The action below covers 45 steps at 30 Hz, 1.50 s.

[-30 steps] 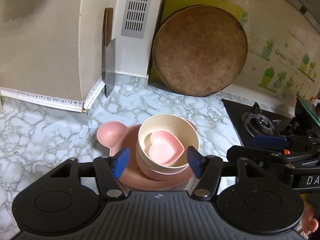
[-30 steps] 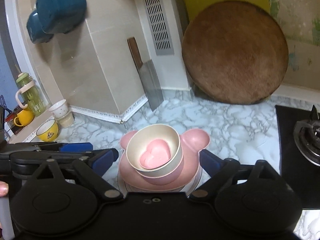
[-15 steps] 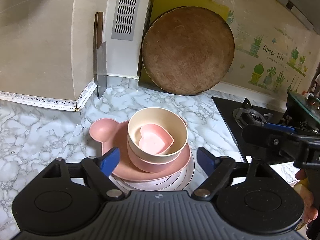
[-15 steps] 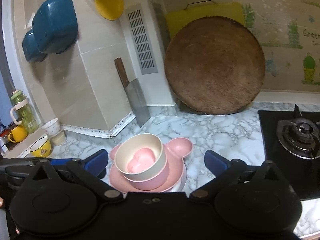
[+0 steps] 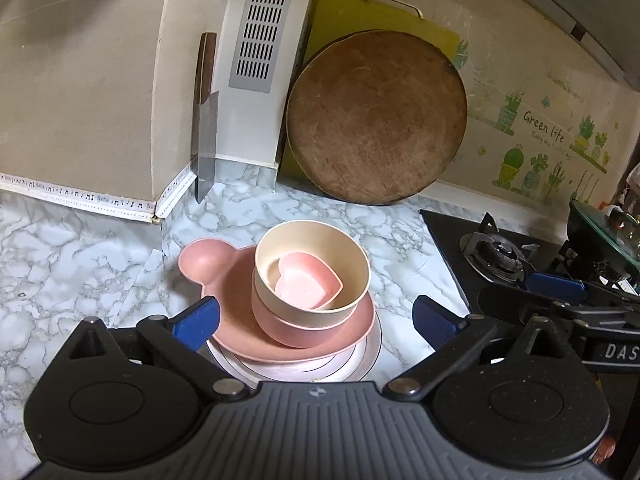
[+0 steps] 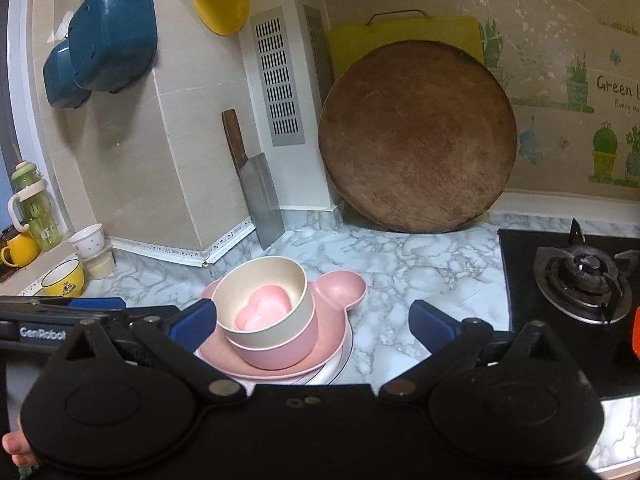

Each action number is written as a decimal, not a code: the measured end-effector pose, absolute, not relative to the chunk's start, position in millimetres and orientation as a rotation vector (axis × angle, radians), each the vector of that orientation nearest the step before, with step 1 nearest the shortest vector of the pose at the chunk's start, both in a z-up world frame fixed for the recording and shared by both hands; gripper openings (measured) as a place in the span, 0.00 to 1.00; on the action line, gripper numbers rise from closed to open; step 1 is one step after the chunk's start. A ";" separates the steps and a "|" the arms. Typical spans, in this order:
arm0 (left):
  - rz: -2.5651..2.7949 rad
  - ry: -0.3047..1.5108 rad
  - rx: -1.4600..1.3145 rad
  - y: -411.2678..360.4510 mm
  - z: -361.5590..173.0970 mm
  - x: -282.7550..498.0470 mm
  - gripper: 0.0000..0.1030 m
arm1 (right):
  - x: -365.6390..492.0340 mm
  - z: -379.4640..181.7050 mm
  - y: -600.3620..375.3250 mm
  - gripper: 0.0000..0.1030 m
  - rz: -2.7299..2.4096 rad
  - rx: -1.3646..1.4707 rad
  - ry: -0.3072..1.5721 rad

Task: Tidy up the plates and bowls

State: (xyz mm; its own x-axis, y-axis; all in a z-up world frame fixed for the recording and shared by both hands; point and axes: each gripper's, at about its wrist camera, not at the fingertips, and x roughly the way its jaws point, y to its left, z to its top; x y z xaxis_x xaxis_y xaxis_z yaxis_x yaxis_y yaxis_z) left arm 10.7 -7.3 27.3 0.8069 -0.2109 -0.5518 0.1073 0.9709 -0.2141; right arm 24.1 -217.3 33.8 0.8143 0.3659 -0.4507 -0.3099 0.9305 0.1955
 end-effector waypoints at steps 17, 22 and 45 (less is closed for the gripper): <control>-0.156 0.594 -0.162 -10.5 29.3 3.4 1.00 | 27.4 31.9 -218.1 1.00 0.369 0.118 0.519; -0.147 0.607 -0.165 -10.8 27.5 1.3 1.00 | 26.0 31.3 -218.2 1.00 0.372 0.113 0.526; -0.142 0.656 -0.177 -5.5 22.8 4.6 1.00 | 30.1 28.0 -211.0 1.00 0.367 0.115 0.578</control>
